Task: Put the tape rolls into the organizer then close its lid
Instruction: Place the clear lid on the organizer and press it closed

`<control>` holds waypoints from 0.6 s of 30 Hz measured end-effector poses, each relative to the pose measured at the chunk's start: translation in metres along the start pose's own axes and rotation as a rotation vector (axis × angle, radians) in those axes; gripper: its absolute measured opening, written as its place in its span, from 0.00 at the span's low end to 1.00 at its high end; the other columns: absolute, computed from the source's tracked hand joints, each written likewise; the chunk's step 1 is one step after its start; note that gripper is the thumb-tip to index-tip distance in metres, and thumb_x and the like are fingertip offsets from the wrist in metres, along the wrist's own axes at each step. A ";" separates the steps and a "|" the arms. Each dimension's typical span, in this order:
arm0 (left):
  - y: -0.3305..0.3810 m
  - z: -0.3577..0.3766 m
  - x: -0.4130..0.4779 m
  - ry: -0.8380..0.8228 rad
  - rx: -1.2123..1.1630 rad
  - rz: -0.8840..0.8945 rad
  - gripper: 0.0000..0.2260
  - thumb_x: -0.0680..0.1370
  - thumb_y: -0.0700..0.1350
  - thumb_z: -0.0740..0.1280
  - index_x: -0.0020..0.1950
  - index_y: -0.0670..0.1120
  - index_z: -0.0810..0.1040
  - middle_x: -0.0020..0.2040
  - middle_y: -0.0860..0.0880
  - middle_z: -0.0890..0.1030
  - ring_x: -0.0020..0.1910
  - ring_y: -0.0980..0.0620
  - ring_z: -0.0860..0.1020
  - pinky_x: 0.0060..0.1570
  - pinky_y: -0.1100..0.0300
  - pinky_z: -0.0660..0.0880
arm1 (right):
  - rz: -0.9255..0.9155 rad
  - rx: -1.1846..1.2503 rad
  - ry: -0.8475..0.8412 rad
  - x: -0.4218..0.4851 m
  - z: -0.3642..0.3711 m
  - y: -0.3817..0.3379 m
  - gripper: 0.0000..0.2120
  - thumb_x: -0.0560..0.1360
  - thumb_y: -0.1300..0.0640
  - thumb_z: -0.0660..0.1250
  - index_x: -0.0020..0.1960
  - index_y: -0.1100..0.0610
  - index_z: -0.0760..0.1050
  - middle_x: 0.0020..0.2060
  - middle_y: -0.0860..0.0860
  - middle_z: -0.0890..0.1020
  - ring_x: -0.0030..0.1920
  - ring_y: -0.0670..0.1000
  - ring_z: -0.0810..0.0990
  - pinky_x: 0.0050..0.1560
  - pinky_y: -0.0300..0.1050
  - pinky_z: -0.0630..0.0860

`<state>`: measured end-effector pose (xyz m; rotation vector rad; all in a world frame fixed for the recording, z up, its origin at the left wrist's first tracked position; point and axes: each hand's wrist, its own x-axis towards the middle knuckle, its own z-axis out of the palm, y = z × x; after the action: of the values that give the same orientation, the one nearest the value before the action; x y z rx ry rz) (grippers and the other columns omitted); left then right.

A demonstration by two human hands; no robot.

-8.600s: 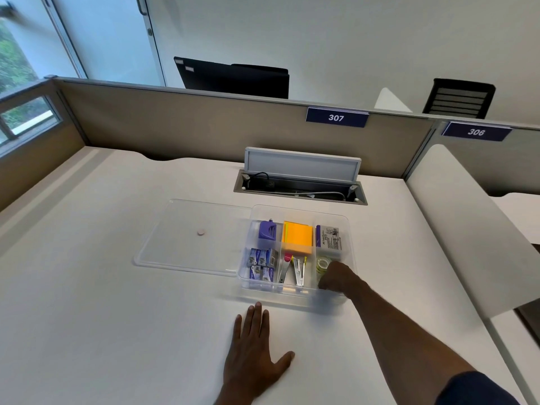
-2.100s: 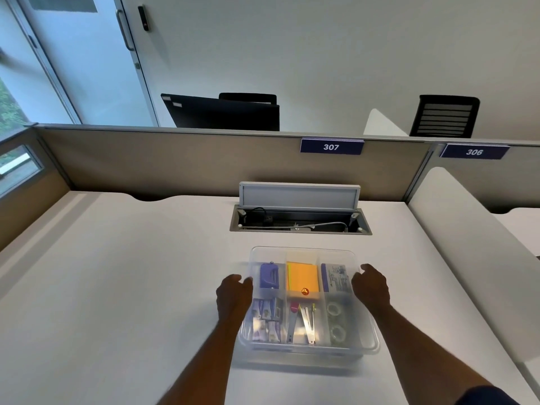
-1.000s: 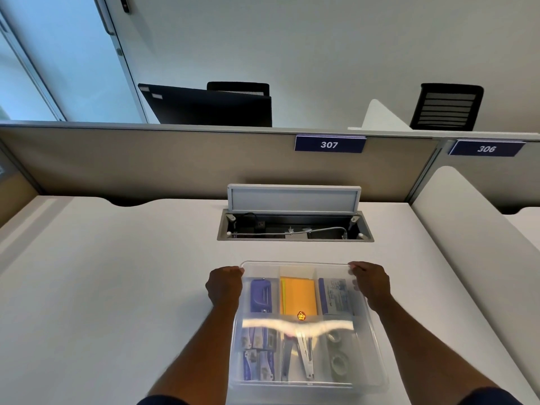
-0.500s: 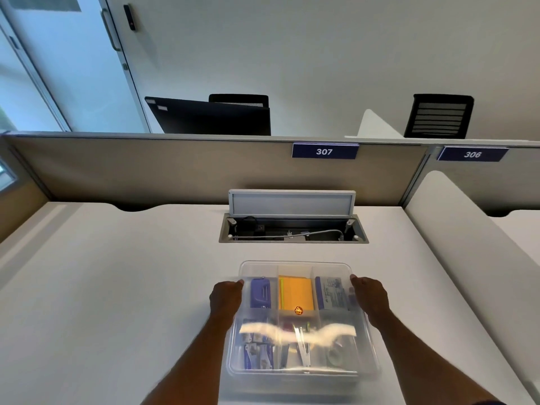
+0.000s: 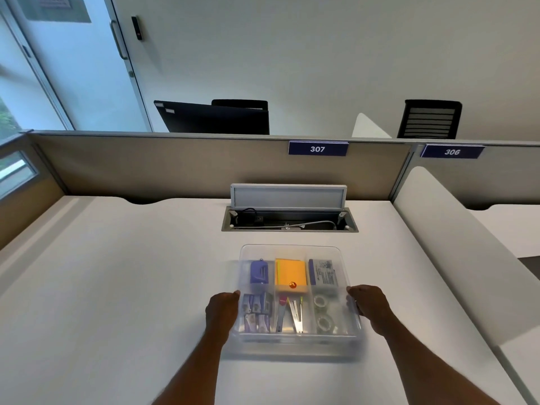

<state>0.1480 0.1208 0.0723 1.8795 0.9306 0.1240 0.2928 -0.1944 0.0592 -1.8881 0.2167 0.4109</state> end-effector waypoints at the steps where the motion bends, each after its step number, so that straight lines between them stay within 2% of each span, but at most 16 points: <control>1: -0.004 -0.001 -0.006 0.013 0.016 -0.016 0.21 0.80 0.50 0.63 0.37 0.34 0.79 0.41 0.34 0.83 0.45 0.35 0.80 0.50 0.47 0.76 | 0.004 0.022 -0.010 -0.007 -0.002 0.003 0.13 0.74 0.58 0.70 0.37 0.66 0.74 0.33 0.61 0.75 0.36 0.55 0.72 0.40 0.49 0.70; 3: -0.012 -0.003 -0.016 0.044 0.004 -0.064 0.22 0.79 0.54 0.64 0.33 0.39 0.79 0.37 0.39 0.83 0.41 0.38 0.81 0.49 0.50 0.78 | 0.025 0.072 -0.048 -0.021 -0.005 0.009 0.13 0.74 0.56 0.71 0.38 0.64 0.76 0.35 0.61 0.76 0.36 0.55 0.75 0.38 0.47 0.73; 5: -0.019 -0.003 -0.026 0.073 -0.011 -0.087 0.23 0.77 0.57 0.66 0.31 0.40 0.79 0.34 0.42 0.83 0.37 0.41 0.81 0.48 0.50 0.79 | 0.066 0.106 -0.139 -0.037 -0.009 0.014 0.11 0.74 0.55 0.70 0.44 0.64 0.79 0.40 0.58 0.80 0.39 0.57 0.78 0.37 0.48 0.78; 8: -0.024 0.002 -0.039 0.112 -0.065 -0.092 0.22 0.77 0.55 0.67 0.29 0.41 0.77 0.32 0.42 0.82 0.35 0.41 0.81 0.46 0.47 0.80 | 0.140 0.192 -0.299 -0.057 -0.018 0.022 0.09 0.73 0.57 0.71 0.52 0.60 0.80 0.44 0.57 0.80 0.44 0.59 0.77 0.47 0.60 0.81; 10: -0.026 0.005 -0.048 0.130 -0.102 -0.092 0.19 0.77 0.51 0.68 0.29 0.41 0.77 0.33 0.42 0.83 0.36 0.40 0.82 0.48 0.46 0.80 | 0.164 0.249 -0.361 -0.064 -0.022 0.025 0.11 0.73 0.59 0.71 0.55 0.60 0.79 0.45 0.57 0.80 0.47 0.59 0.77 0.51 0.62 0.79; 12: -0.030 0.008 -0.054 0.143 -0.088 -0.074 0.17 0.77 0.48 0.67 0.30 0.41 0.77 0.34 0.42 0.83 0.36 0.41 0.82 0.49 0.46 0.78 | 0.161 0.295 -0.374 -0.068 -0.023 0.025 0.11 0.74 0.62 0.69 0.57 0.62 0.78 0.45 0.58 0.79 0.46 0.58 0.78 0.52 0.58 0.80; 16: -0.032 0.010 -0.064 0.156 -0.154 -0.088 0.14 0.77 0.47 0.68 0.35 0.41 0.80 0.36 0.42 0.83 0.38 0.39 0.81 0.49 0.45 0.79 | 0.115 0.340 -0.296 -0.072 -0.016 0.026 0.11 0.76 0.66 0.66 0.58 0.67 0.76 0.42 0.57 0.76 0.41 0.52 0.76 0.45 0.45 0.82; 18: -0.032 0.010 -0.064 0.159 -0.138 -0.079 0.14 0.78 0.46 0.68 0.34 0.41 0.79 0.34 0.42 0.82 0.38 0.39 0.80 0.48 0.46 0.79 | 0.092 0.325 -0.275 -0.073 -0.014 0.027 0.11 0.77 0.66 0.65 0.58 0.69 0.75 0.42 0.58 0.74 0.41 0.52 0.75 0.46 0.45 0.80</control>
<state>0.0903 0.0786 0.0606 1.7218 1.0753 0.2869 0.2187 -0.2206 0.0683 -1.4893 0.1746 0.6515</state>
